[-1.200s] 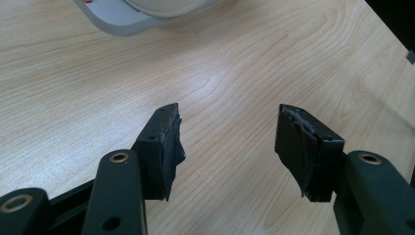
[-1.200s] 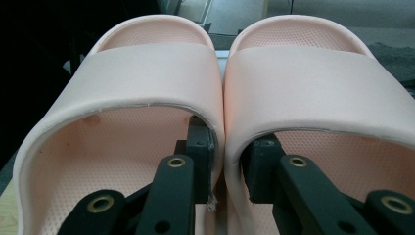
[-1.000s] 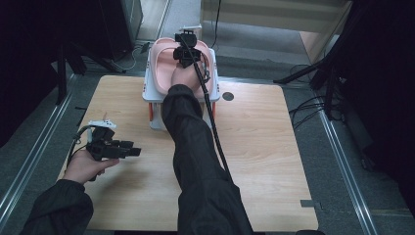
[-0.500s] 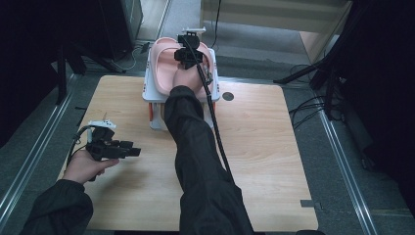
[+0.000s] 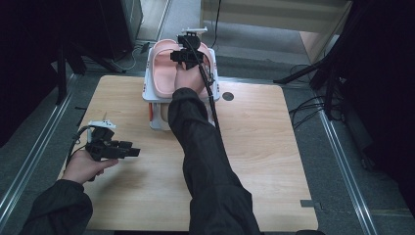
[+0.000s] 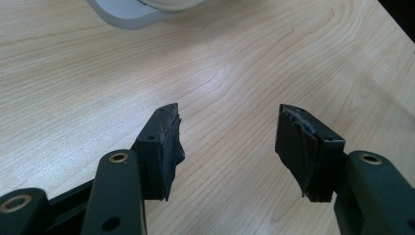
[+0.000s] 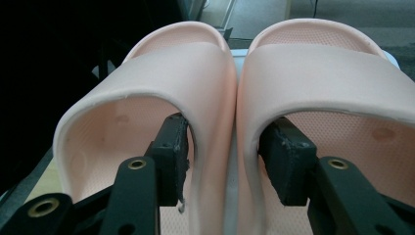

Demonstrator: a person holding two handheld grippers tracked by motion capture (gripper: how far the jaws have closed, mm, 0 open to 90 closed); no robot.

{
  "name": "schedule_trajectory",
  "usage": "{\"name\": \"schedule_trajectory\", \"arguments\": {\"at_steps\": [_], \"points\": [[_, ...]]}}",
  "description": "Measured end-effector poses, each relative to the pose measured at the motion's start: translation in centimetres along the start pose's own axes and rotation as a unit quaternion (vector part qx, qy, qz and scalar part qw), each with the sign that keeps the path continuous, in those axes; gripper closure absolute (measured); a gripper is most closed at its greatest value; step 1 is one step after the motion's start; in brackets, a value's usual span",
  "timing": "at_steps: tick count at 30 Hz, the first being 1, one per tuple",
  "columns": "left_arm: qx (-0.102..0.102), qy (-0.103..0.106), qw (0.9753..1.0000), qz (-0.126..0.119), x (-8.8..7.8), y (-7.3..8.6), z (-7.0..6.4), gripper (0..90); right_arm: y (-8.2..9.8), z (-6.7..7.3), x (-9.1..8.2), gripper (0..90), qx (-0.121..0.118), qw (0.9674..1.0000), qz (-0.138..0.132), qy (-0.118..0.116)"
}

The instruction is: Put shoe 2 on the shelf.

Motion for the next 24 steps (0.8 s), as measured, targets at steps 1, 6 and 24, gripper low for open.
{"name": "schedule_trajectory", "arguments": {"at_steps": [1, 6, 24], "points": [[0.0, 0.0, 1.0, 0.001, -0.1, 0.0, 0.0, 41.8, 0.0, 0.0, -0.2, 54.6, -0.002, 1.0, 0.0, -0.004], [-0.004, -0.007, 1.0, -0.005, -0.3, 0.1, 0.2, 41.5, 0.3, -0.1, -1.3, 54.4, -0.02, 0.9996, 0.008, -0.018], [-0.003, -0.018, 0.9998, 0.001, -0.2, 0.3, 0.3, 41.0, 3.8, -1.5, -6.2, 54.9, -0.08, 0.9948, 0.015, -0.062]]}}
Point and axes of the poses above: each handheld gripper's, and its own axes: x roughly forward along the jaws, y roughly out of its underside, z roughly to its left, the point moved 4 cm from there along x, roughly forward along the jaws, and after that the axes turned 5 degrees about x, right-handed, at the moved point
